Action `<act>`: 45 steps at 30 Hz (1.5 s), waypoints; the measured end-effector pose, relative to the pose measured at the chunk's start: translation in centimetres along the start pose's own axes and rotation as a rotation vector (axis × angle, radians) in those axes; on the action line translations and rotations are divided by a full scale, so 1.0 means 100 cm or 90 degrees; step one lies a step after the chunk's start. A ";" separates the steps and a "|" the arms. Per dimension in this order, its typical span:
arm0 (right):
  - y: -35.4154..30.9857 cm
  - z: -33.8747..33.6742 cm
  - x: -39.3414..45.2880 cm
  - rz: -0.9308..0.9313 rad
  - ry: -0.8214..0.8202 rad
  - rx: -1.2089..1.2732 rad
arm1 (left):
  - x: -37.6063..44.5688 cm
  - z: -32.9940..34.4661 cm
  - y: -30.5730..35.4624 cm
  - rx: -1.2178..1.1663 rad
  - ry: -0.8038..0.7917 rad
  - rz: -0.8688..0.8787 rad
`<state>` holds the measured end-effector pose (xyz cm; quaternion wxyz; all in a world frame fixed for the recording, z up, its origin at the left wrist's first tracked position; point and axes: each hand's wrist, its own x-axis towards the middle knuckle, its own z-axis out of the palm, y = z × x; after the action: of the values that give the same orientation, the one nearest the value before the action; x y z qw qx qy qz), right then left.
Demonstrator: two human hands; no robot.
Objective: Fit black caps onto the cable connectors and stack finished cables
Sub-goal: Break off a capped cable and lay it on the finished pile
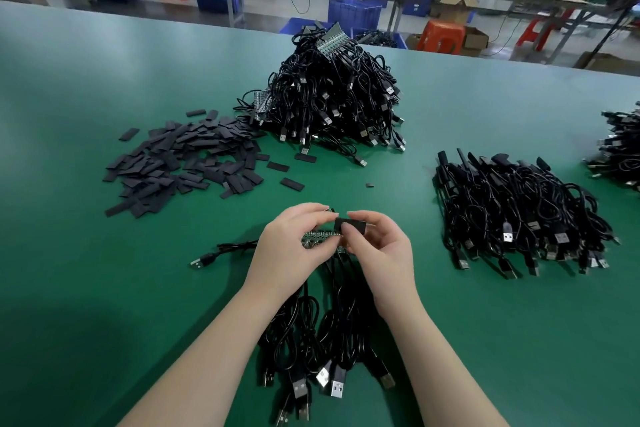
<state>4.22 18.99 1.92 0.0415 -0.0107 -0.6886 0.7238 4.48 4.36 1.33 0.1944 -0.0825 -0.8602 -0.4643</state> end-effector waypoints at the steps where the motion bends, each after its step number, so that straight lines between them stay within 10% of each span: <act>1: 0.000 0.000 0.001 0.001 0.001 -0.003 | 0.000 0.000 0.000 -0.005 -0.001 -0.004; 45: -0.003 -0.004 -0.001 -0.013 -0.093 0.112 | 0.004 -0.002 0.004 -0.157 0.017 0.002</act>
<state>4.31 19.39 2.23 -0.0009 0.0529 -0.6239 0.7797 4.32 4.38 1.91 0.1950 -0.1007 -0.7936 -0.5674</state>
